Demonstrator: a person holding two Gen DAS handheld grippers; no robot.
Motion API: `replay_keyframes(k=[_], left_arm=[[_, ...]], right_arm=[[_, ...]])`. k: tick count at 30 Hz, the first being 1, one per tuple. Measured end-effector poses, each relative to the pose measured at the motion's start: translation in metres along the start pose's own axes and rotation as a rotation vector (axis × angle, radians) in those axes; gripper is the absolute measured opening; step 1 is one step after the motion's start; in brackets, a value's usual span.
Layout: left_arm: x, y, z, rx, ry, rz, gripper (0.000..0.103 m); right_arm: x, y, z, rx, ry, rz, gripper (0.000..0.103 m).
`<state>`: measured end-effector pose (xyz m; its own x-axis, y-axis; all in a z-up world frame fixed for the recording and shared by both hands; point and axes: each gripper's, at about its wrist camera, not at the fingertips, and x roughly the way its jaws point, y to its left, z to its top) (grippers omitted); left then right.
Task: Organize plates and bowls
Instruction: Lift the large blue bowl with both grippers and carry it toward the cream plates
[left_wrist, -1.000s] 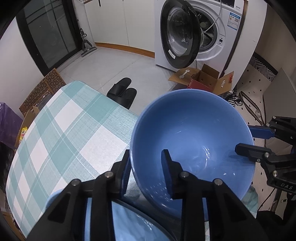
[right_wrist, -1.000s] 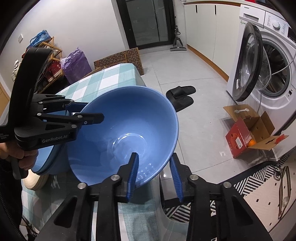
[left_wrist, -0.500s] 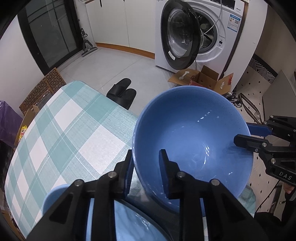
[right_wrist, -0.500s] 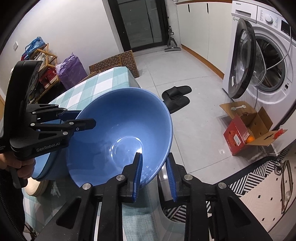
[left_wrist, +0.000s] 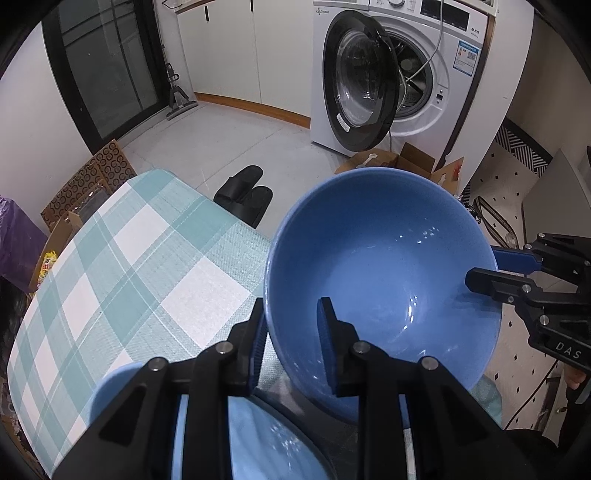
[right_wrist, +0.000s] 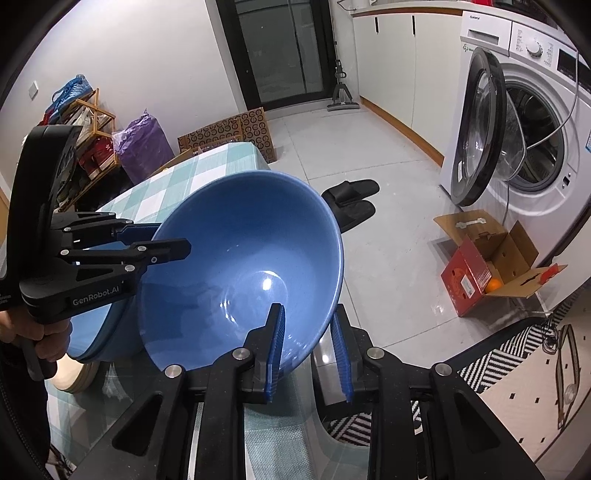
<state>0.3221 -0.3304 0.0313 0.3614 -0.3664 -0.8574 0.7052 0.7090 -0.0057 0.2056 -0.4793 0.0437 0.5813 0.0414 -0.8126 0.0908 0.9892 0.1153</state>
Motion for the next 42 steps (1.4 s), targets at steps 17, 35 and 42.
replay_keyframes(k=[17,35,42], left_arm=[[-0.042,-0.008,0.003,-0.022,-0.095,-0.002,0.025],[-0.099,0.002,-0.01,-0.069,-0.193,0.027,0.025],[-0.121,0.013,-0.02,-0.098,-0.228,0.049,0.025]], right_arm=[[-0.049,0.008,0.006,-0.033,-0.086,-0.037,0.026],[-0.102,0.045,0.016,-0.104,-0.178,-0.049,0.026],[-0.113,0.065,0.023,-0.14,-0.202,-0.042,0.026]])
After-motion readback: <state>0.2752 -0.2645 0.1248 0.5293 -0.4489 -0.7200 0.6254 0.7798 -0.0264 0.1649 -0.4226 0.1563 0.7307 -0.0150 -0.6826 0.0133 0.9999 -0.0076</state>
